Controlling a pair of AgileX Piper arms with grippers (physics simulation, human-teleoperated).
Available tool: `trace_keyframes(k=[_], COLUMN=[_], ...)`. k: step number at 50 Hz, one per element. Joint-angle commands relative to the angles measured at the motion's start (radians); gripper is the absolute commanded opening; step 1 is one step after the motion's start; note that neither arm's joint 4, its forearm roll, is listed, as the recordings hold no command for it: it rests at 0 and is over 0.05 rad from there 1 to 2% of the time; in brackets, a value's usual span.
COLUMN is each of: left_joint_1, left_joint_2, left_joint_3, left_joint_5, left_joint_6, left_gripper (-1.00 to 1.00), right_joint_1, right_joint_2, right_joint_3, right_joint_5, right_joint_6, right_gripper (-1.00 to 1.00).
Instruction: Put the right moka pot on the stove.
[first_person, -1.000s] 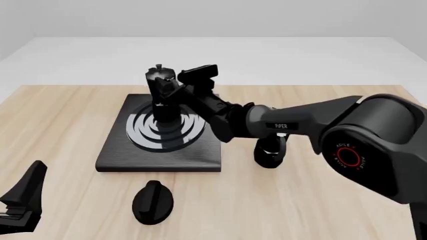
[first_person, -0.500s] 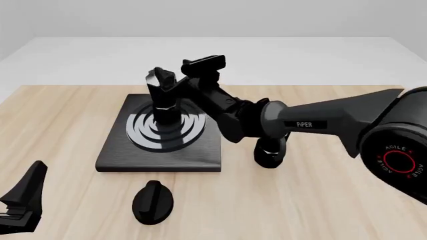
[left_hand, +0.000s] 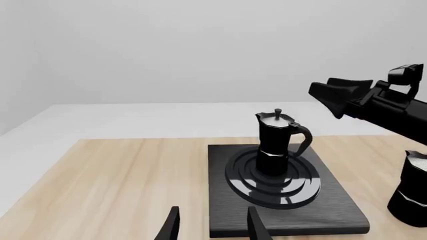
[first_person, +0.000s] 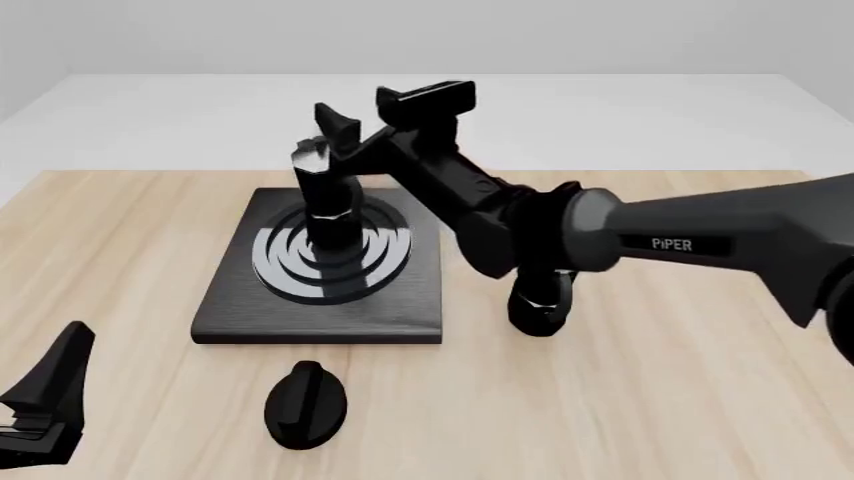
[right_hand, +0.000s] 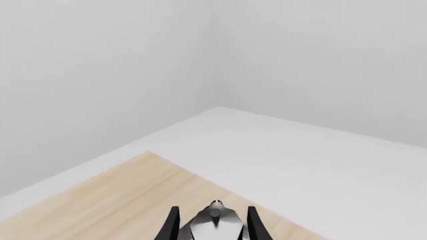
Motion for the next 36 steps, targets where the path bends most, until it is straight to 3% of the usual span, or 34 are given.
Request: trace_keyframes(k=[1, 10, 26, 29, 30, 36], left_joint_1=[0.000, 0.000, 0.000, 0.000, 0.000, 0.000], left_joint_2=[0.000, 0.000, 0.000, 0.000, 0.000, 0.000], left_joint_3=[0.000, -0.001, 0.000, 0.000, 0.000, 0.000], left_joint_5=[0.000, 0.002, 0.001, 0.001, 0.001, 0.001], left_joint_6=[0.000, 0.000, 0.000, 0.000, 0.000, 0.000], left_gripper=[1.00, 1.00, 1.00, 1.00, 1.00, 1.00], right_joint_1=[-0.009, -0.009, -0.027, -0.017, -0.020, -0.029], right_joint_2=[-0.043, -0.113, -0.219, -0.218, -0.238, -0.255], right_joint_3=[0.016, 0.052, 0.125, 0.106, 0.120, 0.120], right_joint_5=[0.022, 0.037, 0.046, 0.107, 0.098, 0.133], right_joint_6=[-0.022, -0.040, -0.019, -0.087, -0.060, -0.077], right_gripper=[1.00, 1.00, 1.00, 1.00, 1.00, 1.00])
